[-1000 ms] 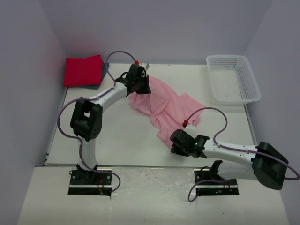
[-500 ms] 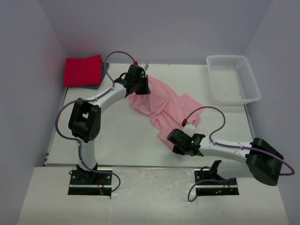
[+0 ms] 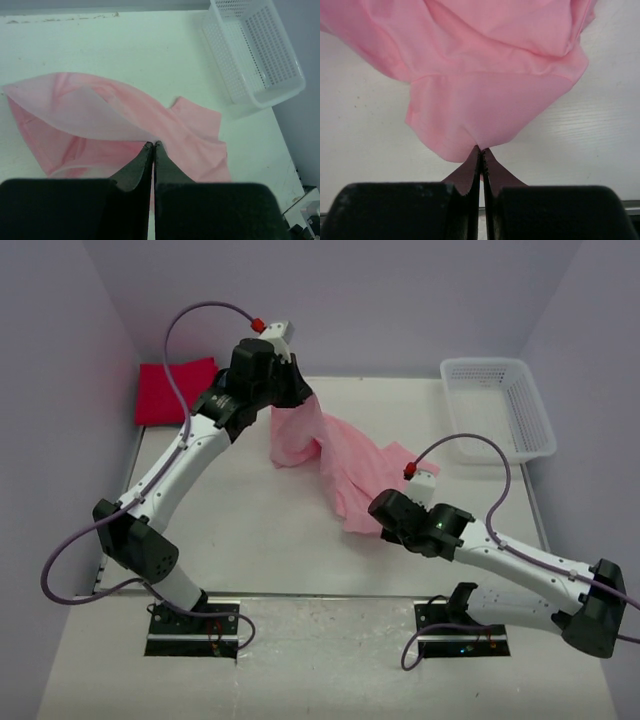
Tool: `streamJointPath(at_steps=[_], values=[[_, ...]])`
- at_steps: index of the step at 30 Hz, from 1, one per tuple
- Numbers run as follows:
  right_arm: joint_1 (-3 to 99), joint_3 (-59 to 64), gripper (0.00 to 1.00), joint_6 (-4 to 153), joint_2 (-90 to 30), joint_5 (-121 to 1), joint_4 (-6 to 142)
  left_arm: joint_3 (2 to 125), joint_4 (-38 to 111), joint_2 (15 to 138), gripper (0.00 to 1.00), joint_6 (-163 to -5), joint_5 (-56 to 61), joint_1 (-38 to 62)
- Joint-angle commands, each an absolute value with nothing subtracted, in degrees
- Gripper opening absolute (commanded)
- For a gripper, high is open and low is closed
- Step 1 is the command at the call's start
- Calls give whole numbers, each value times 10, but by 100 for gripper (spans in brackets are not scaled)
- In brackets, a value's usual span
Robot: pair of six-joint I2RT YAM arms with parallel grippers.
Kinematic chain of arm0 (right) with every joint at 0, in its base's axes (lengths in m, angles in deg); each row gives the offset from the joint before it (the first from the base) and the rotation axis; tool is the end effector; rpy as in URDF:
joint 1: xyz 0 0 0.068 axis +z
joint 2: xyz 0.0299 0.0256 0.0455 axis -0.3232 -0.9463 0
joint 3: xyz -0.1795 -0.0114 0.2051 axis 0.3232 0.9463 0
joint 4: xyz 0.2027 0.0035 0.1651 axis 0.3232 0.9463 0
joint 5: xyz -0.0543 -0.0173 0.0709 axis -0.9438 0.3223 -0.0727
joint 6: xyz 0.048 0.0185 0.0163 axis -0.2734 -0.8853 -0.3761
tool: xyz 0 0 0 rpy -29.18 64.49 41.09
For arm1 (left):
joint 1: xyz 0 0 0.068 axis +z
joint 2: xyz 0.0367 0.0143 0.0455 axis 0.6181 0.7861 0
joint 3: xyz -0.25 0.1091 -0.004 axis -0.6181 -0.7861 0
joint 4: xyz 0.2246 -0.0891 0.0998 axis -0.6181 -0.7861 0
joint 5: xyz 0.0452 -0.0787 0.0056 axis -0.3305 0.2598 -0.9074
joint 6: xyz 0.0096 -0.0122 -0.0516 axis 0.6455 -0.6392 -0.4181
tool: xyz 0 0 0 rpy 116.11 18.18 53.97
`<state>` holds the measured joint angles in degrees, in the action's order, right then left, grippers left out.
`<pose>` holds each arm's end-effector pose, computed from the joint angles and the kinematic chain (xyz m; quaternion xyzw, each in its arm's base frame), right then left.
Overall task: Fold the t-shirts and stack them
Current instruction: Flatten out the tshirt
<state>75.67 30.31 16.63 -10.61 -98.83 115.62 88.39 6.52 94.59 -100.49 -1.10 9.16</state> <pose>0.1222 0.1533 0.2529 0.1286 0.9291 0.0743 0.3386 0.3289 -0.1858 0.4057 0.0315 0.8402 -0.2884 0.4582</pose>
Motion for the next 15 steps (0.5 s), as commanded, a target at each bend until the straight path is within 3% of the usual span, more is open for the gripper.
streamJointPath(at_steps=[1, 6, 9, 15], values=[[731, 250, 0, 217, -82, -1050, 1209, 927, 7, 925, 0, -992, -45, 90], [655, 173, 0, 329, -42, -1075, 1228, 952, -13, 874, 0, -989, -99, 92], [590, 97, 0, 411, -35, -1073, 1228, 1031, -62, 854, 0, -975, -133, 91], [486, -109, 0, 545, -87, -1070, 1228, 1104, -159, 792, 0, -951, -243, 92]])
